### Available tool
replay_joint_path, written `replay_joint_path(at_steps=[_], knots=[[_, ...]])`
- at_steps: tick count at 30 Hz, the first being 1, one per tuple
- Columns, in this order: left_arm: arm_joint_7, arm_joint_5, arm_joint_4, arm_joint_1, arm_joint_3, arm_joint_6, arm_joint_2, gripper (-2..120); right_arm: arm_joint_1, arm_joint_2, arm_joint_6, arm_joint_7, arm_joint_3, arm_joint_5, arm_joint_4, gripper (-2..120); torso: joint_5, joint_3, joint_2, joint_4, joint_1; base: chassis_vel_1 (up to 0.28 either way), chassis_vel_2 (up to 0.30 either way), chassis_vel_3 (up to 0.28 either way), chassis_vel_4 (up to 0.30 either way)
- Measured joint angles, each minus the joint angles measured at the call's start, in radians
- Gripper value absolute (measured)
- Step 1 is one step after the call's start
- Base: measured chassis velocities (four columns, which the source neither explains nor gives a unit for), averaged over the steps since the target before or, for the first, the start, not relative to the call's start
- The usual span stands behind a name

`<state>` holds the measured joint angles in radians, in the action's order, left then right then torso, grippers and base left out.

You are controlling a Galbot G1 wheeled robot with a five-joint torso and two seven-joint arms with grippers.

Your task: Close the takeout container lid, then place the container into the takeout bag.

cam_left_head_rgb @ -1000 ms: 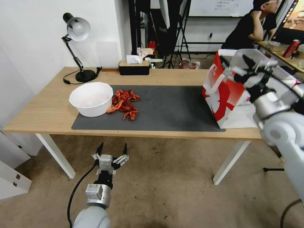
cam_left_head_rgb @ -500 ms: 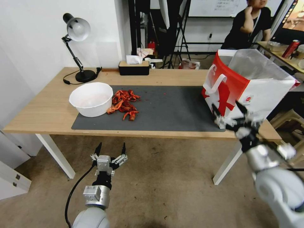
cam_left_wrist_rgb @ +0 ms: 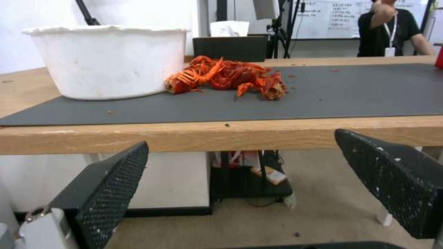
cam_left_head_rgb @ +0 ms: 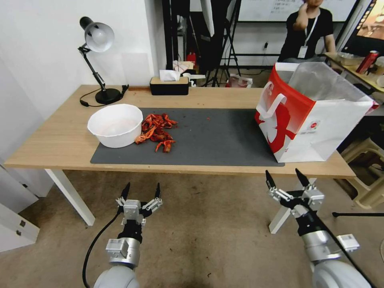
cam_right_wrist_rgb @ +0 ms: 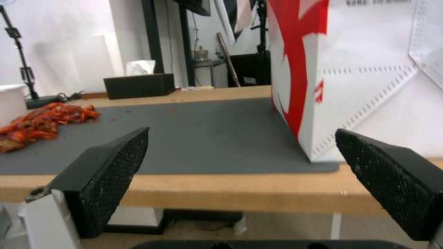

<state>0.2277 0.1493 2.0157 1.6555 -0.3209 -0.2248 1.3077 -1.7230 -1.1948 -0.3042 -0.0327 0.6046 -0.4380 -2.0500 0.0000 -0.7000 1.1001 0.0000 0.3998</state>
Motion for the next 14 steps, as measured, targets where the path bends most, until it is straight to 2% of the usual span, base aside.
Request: replay_joint_path(at_steps=[14], knots=[[0.000,-0.013,-0.016,0.011,0.000,-0.036,0.004,100,0.018,-0.039,-0.009,0.029,-0.029,0.015,0.049,100,0.0000,0.000,0.000,0.0000,0.000,0.000,0.000,0.000,0.000]])
